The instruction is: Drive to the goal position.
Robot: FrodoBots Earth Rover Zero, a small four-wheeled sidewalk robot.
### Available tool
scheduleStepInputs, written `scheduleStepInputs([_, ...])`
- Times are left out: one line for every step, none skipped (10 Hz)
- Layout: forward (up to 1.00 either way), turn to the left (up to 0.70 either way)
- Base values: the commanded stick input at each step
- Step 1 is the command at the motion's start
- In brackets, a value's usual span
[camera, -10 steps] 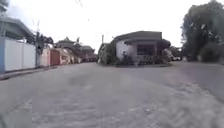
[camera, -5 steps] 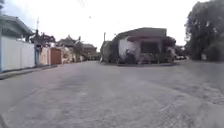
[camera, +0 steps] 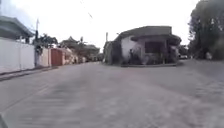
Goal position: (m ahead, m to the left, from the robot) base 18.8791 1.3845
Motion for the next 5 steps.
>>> scheduleStepInputs([1.0,0.0])
scheduleStepInputs([1.0,0.0])
scheduleStepInputs([1.0,0.0])
scheduleStepInputs([1.0,-0.02])
scheduleStepInputs([1.0,-0.04])
